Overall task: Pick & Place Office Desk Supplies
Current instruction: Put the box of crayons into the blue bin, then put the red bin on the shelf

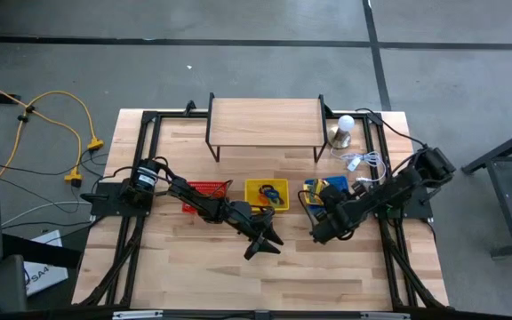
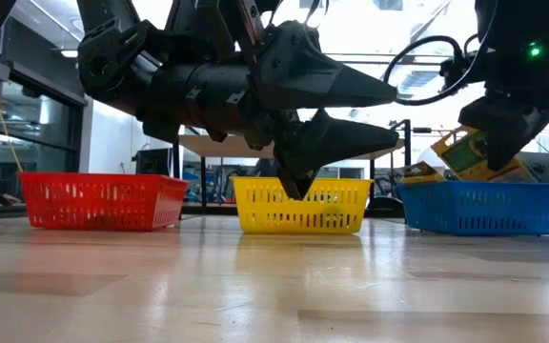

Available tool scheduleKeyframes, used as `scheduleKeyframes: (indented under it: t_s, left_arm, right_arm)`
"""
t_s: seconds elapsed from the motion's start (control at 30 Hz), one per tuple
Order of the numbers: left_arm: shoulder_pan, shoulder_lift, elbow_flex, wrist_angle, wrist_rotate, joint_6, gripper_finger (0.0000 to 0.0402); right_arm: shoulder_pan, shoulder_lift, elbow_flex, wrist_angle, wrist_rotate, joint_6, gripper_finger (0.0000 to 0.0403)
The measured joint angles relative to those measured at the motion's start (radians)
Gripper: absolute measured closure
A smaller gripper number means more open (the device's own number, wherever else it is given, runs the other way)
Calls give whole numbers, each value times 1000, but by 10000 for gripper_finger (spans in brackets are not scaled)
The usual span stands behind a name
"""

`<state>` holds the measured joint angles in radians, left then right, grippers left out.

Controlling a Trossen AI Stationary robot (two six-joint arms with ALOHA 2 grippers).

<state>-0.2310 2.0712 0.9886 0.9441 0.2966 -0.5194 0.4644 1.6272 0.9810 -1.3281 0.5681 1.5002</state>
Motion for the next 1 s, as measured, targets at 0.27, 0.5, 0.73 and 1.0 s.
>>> scheduleKeyframes:
  t_s: [0.27, 0.5, 0.73, 1.0]
  left_arm:
    - [0, 0, 0, 0, 0, 0, 236]
    - [0, 0, 0, 0, 0, 0, 236]
    - [0, 0, 0, 0, 0, 0, 236]
    - [0, 0, 0, 0, 0, 0, 236]
  right_arm:
    - [0, -4, 0, 2, 8, 23, 258]
    - [0, -4, 0, 34, 9, 25, 209]
    - [0, -18, 0, 138, 8, 6, 180]
    - [0, -119, 57, 100, 6, -90, 172]
